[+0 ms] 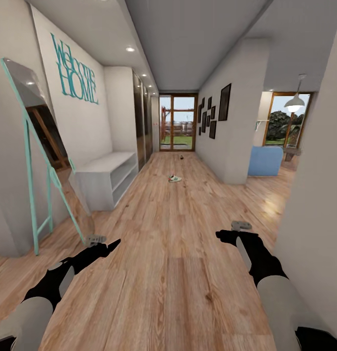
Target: Pick up the two gym shoes and the two sandals from the corridor floor and place them onto the hallstand (shoe rack) in the corridor, making sure they are on the rack and not on the floor. Arrange them so the two gym shoes are next to each other and the two sandals are next to each other.
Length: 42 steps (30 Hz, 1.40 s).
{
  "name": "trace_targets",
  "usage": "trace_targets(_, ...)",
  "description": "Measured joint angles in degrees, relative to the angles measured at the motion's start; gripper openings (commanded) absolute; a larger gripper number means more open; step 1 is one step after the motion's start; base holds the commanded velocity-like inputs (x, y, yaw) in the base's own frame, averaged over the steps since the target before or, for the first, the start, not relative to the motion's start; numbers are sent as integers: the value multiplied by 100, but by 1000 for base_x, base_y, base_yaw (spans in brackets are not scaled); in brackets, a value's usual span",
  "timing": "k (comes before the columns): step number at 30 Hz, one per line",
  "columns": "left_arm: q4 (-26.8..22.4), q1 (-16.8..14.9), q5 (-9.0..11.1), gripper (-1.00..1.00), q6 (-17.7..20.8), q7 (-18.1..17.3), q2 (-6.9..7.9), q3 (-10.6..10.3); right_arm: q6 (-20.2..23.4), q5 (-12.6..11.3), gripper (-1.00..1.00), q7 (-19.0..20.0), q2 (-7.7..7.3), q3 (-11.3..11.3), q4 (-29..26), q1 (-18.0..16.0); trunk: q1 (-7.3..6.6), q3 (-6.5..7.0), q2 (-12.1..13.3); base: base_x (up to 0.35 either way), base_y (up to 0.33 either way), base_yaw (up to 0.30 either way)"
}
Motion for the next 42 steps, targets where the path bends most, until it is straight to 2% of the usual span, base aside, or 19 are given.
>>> trace_targets(18,0,0,0,100,2,-4,2,0,-1,8,100,0,0,0,0,-1,0,0,0,348,9,-2)
trace_targets(42,-1,0,0,100,9,-5,3,1,-1,24,100,-1,-2,1,4,0,0,0,0,348,123,0)
